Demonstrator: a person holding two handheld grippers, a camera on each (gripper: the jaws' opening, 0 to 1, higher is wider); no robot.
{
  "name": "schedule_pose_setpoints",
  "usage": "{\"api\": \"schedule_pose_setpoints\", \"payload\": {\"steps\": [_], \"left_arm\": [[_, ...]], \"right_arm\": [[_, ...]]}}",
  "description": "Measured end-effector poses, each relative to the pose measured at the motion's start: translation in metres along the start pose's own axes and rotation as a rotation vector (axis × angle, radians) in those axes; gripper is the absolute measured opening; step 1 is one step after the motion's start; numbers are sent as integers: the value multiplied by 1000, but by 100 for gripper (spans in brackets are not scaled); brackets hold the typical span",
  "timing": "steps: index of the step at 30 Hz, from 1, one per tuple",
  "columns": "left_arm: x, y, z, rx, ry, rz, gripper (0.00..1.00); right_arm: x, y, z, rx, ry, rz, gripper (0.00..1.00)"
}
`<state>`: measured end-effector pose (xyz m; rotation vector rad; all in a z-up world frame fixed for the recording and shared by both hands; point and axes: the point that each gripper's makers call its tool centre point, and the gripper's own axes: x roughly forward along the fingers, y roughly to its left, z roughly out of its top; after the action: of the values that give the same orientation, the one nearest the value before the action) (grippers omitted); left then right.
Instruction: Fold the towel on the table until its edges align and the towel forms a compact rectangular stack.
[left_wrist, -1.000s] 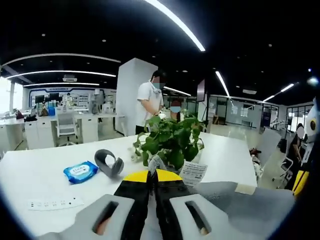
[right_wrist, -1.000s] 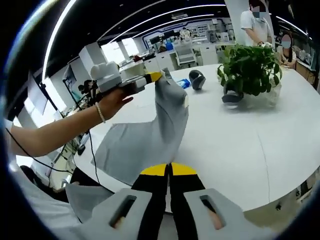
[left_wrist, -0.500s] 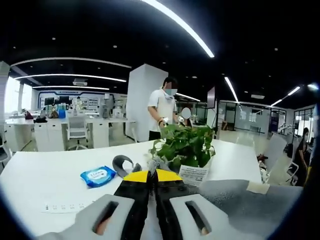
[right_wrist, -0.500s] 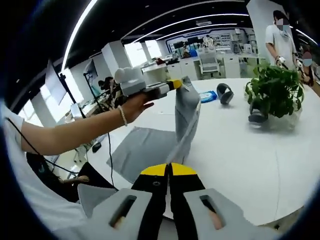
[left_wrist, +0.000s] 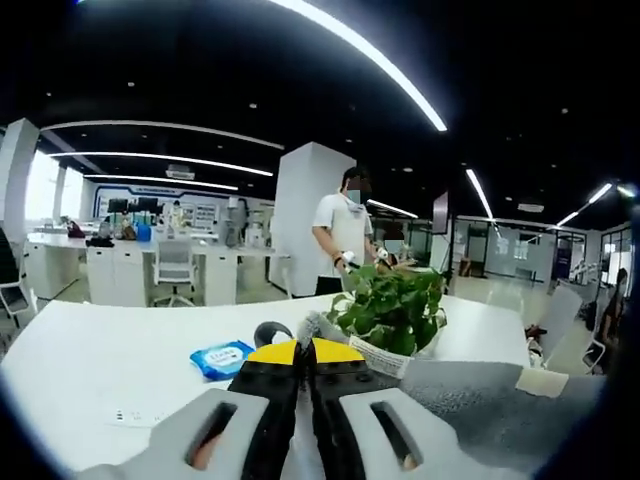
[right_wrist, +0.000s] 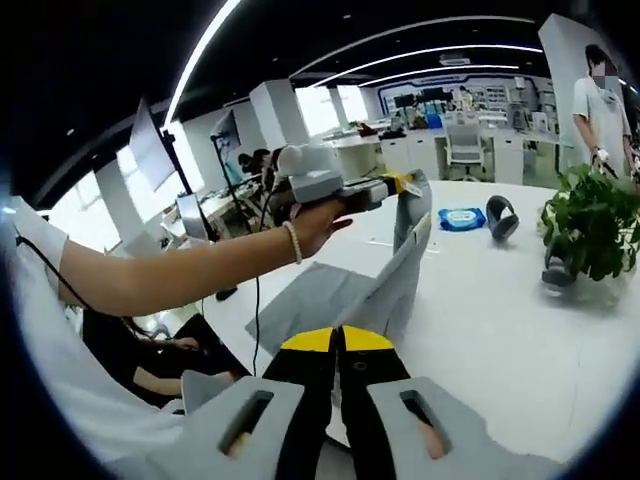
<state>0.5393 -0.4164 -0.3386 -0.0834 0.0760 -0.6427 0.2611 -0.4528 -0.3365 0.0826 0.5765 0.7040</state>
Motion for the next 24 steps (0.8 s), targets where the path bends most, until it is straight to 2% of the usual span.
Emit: {"api": "schedule_pose_setpoints", "payload": {"steps": [9,15,24], "left_arm": [[-21,26,12,-3,-23,34,3],[-33,43,13,-6,-26,60,3],[-53,66,8,0,-18,84,3]], "right_arm": [[19,35,9,-69,10,65,0],[31,55,12,-101,14,110,0],[60,89,6,-159,58,199,0]]}}
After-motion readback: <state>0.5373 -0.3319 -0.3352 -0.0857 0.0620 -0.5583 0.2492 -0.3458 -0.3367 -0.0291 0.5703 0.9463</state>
